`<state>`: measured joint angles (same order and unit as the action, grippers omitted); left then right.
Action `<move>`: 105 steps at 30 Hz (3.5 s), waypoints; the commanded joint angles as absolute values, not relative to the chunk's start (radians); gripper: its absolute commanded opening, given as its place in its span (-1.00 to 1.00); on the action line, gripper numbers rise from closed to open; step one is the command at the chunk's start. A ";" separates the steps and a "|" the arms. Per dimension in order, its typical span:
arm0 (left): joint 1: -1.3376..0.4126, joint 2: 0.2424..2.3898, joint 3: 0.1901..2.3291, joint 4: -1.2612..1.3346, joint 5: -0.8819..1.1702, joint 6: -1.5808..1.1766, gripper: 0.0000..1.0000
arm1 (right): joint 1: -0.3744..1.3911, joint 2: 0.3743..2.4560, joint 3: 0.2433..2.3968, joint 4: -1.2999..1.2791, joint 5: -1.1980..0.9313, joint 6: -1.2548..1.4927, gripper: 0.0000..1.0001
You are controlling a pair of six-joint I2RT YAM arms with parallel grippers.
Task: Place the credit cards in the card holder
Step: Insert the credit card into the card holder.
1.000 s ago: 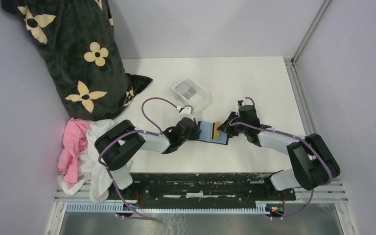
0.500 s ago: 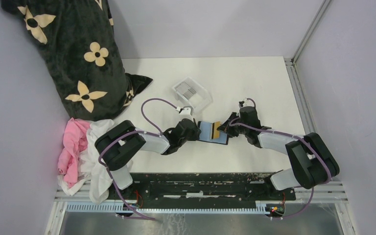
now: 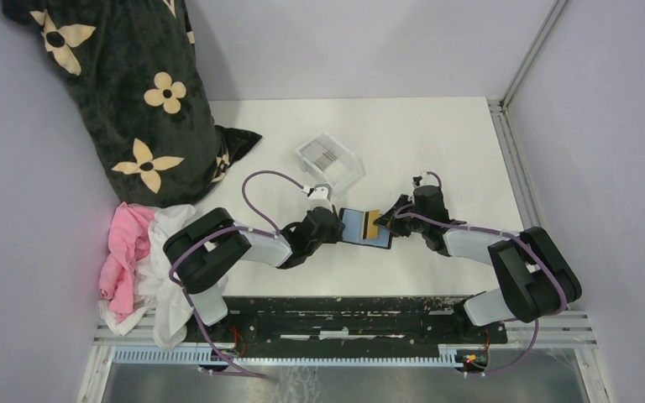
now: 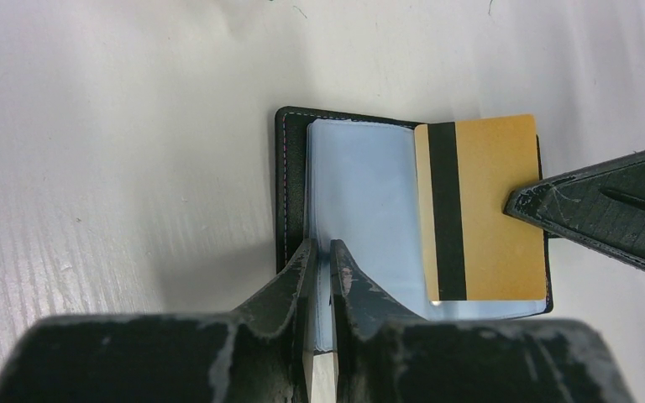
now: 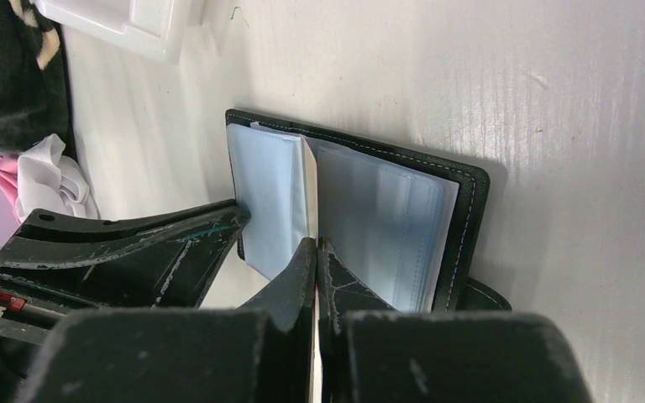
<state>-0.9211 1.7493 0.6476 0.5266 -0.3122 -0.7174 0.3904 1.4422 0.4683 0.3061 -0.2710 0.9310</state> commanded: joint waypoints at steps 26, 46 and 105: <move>-1.016 1.796 0.554 0.373 -0.268 -0.790 -0.73 | 0.397 1.501 0.410 0.377 -0.310 0.974 -0.99; -1.017 1.770 0.522 0.324 -0.341 -0.789 -0.71 | 0.384 1.502 0.392 0.414 -0.351 1.010 -0.99; -1.011 1.738 0.485 0.243 -0.407 -0.892 -0.18 | 0.344 1.651 0.331 0.701 -0.452 1.104 -0.99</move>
<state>-1.0012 1.7184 0.5503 0.6010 -0.4240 -0.8829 0.3439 1.6199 0.3424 0.6712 -0.4366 1.1141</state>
